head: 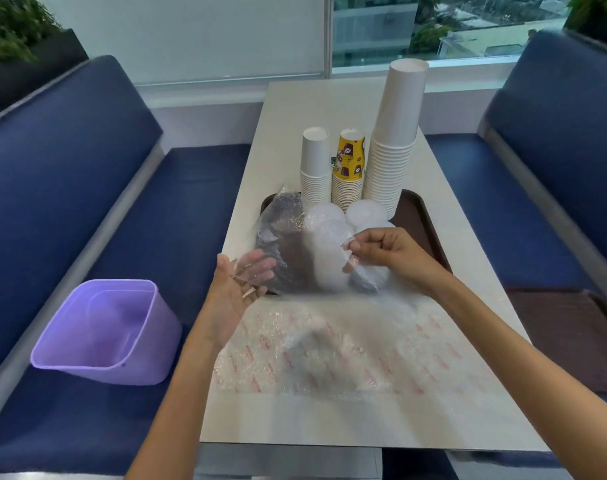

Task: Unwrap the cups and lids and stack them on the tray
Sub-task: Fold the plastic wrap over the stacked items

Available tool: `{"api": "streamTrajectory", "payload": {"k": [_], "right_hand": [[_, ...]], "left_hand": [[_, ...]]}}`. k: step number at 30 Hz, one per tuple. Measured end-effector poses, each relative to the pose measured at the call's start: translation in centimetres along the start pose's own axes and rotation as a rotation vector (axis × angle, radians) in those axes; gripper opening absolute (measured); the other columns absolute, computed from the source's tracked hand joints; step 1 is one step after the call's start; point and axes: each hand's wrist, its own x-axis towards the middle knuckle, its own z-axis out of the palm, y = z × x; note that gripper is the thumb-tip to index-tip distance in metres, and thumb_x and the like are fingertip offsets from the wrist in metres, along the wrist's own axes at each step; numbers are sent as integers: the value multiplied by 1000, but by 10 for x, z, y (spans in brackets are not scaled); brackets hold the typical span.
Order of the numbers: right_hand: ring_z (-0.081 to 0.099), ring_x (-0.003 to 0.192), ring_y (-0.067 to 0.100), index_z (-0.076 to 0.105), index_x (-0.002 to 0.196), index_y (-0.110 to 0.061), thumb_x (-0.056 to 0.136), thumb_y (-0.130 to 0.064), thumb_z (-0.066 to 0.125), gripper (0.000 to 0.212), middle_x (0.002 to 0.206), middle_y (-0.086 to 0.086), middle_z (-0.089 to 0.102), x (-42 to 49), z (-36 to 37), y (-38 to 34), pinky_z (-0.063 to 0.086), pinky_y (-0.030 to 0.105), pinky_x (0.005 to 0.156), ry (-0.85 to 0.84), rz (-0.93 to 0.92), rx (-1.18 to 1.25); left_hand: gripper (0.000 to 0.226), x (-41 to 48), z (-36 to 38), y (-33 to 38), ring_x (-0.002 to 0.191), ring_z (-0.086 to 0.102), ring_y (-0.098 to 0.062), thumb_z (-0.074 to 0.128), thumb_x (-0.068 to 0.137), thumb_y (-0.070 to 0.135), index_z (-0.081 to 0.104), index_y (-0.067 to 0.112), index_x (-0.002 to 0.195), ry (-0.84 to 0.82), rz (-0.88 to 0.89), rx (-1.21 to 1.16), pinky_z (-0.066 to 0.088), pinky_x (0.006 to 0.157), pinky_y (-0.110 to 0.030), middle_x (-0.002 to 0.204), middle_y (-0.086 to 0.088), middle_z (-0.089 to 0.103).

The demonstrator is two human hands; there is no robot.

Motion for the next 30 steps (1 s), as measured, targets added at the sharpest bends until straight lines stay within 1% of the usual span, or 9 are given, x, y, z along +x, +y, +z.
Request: {"api": "streamTrajectory", "payload": {"k": [2, 4, 8, 12, 18, 21, 25, 27, 30], "right_hand": [[71, 69, 12, 65, 90, -8, 91, -4, 52, 14, 67, 1, 72, 0, -1, -6, 51, 15, 70, 102, -31, 109], [71, 69, 12, 65, 90, -9, 87, -11, 56, 10, 68, 1, 72, 0, 0, -7, 52, 16, 68, 170, -43, 172], [70, 70, 7, 65, 91, -12, 81, -20, 59, 15, 71, -3, 73, -1, 1, 0, 52, 14, 66, 266, -54, 183], [69, 70, 5, 65, 92, -9, 91, -5, 54, 13, 72, -4, 73, -8, -7, 8, 52, 14, 66, 383, -79, 187], [69, 70, 4, 65, 93, -3, 91, 1, 54, 12, 71, -6, 73, -13, -6, 7, 52, 12, 68, 464, -138, 135], [68, 71, 1, 66, 96, -3, 90, -2, 56, 11, 74, -9, 73, -14, -1, 4, 50, 12, 69, 517, -179, 51], [58, 101, 1, 68, 83, -19, 86, -13, 66, 8, 111, 2, 62, -13, -1, 2, 49, 13, 80, 598, -220, -116], [52, 115, 0, 66, 80, -19, 86, -15, 67, 6, 125, -4, 56, -12, -3, -2, 46, 14, 91, 586, -238, -147], [54, 119, 4, 64, 77, -15, 86, -11, 65, 10, 124, -8, 61, -12, -1, -12, 43, 22, 100, 532, -276, -106]], "left_hand": [[107, -1, 11, -4, 107, 63, -11, 68, 41, 85, 54, 20, 124, -65, -45, -55, 51, 86, -26, 119, 2, 67], [97, -1, 31, -7, 100, 65, -12, 80, 48, 68, 53, 17, 126, -74, -101, -38, 50, 86, -27, 109, 1, 70], [33, 1, 68, -14, 64, 60, -4, 60, 88, 13, 58, 5, 120, -12, -189, -6, 45, 77, -22, 68, 7, 65], [8, 1, 69, -12, 67, 54, -7, 59, 90, 12, 66, 11, 93, 55, -183, -9, 47, 61, -15, 72, 3, 61], [7, -2, 66, 0, 64, 59, -4, 62, 88, 12, 68, 8, 90, -6, -155, 105, 52, 66, -16, 71, 8, 67], [8, -3, 64, 9, 63, 61, -3, 62, 88, 8, 69, 8, 90, 27, -74, 121, 51, 61, -15, 72, 6, 70], [10, -2, 61, 24, 71, 58, -6, 63, 87, 8, 68, 13, 80, 105, 89, 136, 50, 66, -15, 74, 6, 67], [13, -1, 62, 30, 72, 51, -9, 62, 88, 9, 68, 16, 78, 141, 154, 118, 46, 70, -19, 73, 6, 62], [15, 3, 64, 39, 73, 51, -8, 59, 90, 8, 66, 17, 79, 197, 238, 66, 45, 67, -16, 73, 9, 61]]}}
